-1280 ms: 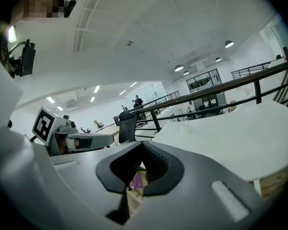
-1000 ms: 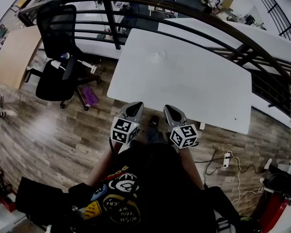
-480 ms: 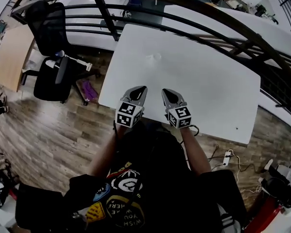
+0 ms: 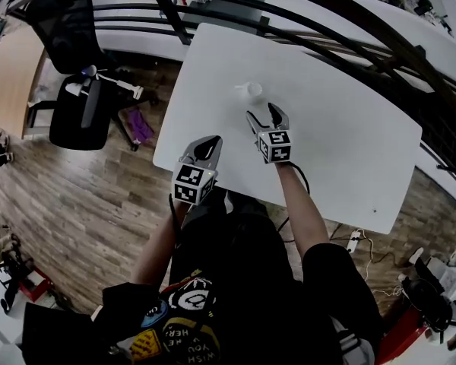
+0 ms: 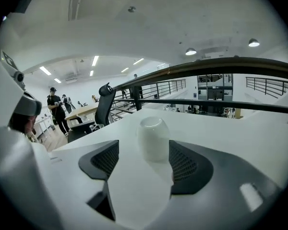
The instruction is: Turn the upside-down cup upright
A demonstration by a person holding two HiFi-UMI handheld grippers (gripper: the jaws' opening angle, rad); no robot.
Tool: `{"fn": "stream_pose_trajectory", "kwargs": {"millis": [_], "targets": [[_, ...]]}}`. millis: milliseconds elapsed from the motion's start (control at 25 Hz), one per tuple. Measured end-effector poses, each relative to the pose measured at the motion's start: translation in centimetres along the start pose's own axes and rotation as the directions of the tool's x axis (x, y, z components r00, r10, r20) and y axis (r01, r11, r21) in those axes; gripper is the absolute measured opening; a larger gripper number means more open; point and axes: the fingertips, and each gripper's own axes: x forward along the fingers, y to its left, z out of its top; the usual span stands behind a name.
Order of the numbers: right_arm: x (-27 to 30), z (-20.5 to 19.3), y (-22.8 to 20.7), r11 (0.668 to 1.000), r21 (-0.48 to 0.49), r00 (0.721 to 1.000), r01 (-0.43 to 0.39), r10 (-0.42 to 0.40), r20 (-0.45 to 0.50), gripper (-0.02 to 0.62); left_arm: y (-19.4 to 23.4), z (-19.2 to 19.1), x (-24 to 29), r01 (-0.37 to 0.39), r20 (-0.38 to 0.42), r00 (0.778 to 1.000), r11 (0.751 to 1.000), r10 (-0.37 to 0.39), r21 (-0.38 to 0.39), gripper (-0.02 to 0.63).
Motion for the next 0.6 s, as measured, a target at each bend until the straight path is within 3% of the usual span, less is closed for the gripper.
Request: {"fn": "stream_pose_trajectory", "kwargs": {"millis": [280, 600], "targets": [[6.1, -1.6, -1.9, 0.997, -0.082, 0.999, -0.006, 0.002, -0.042, 0.451, 2.0, -1.0, 0.8, -0.007, -0.040, 0.999, 0.999, 0.005, -0.034, 0.005], [8.1, -0.8, -2.0, 0.975, -0.219, 0.994, 0.037, -0.059, -0.093, 0.448, 3.0, -0.1, 1.3, 0.006, -0.036, 0.999, 0.999, -0.008, -0.047, 0.005]]}}
